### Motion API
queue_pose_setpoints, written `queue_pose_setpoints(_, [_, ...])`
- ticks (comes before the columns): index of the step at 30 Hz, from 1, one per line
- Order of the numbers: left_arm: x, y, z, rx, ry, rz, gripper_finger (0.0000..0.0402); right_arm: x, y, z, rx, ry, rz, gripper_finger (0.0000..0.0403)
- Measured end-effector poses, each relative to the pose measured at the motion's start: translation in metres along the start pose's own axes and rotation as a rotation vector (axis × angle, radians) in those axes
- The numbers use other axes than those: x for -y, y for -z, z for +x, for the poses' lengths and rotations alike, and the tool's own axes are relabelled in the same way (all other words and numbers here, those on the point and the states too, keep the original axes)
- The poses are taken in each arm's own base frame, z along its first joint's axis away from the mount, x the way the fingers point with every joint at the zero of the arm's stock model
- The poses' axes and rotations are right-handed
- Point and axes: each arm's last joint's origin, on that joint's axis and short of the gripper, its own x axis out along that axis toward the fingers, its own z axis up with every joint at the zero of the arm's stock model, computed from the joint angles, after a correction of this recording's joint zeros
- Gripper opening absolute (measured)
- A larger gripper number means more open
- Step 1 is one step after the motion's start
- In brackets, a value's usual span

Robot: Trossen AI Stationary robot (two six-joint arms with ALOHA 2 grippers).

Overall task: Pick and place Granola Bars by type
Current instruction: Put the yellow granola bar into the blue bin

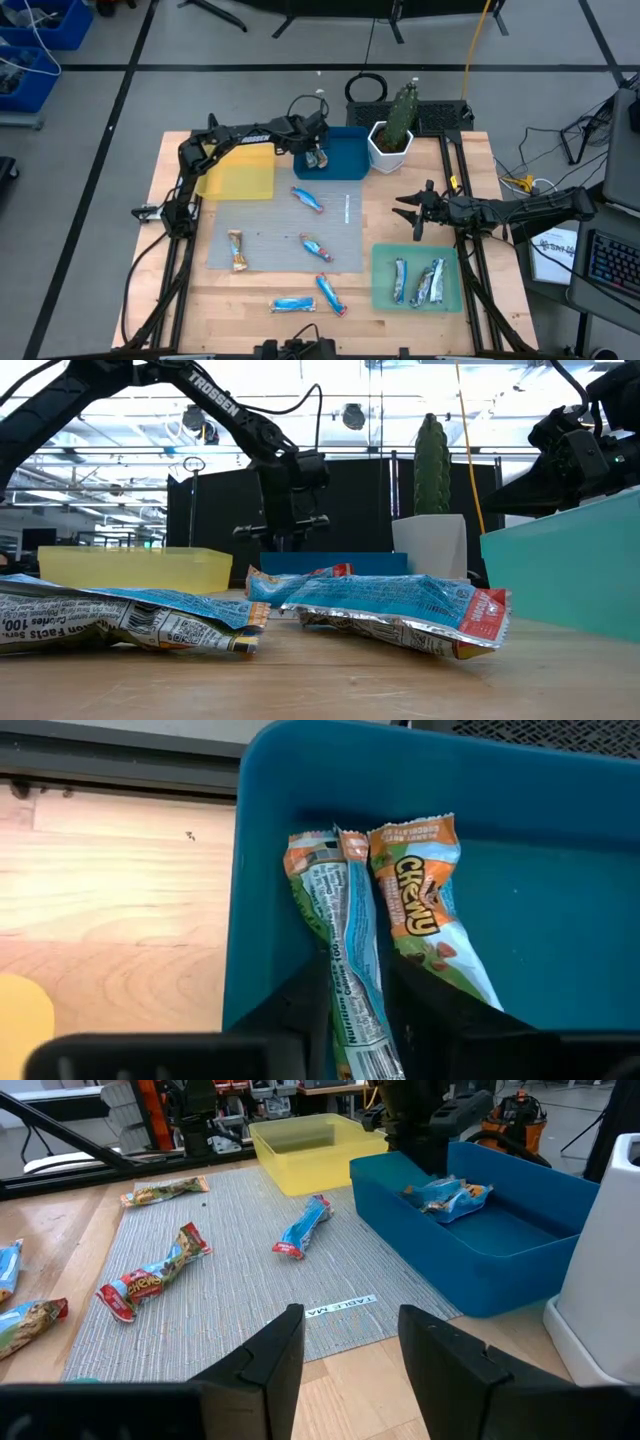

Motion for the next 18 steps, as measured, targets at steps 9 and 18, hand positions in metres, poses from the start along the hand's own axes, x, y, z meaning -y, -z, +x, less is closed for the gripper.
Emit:
queue_pose_setpoints(9, [0.008, -0.009, -0.017, 0.051, 0.110, 0.038, 0.0170, 0.000, 0.000, 0.000, 0.000, 0.000, 0.000, 0.0157])
queue_pose_setpoints(18, [0.031, -0.012, -0.025, 0.002, 0.449, 0.284, 0.0260, 0.000, 0.000, 0.000, 0.000, 0.000, 0.000, 0.0157])
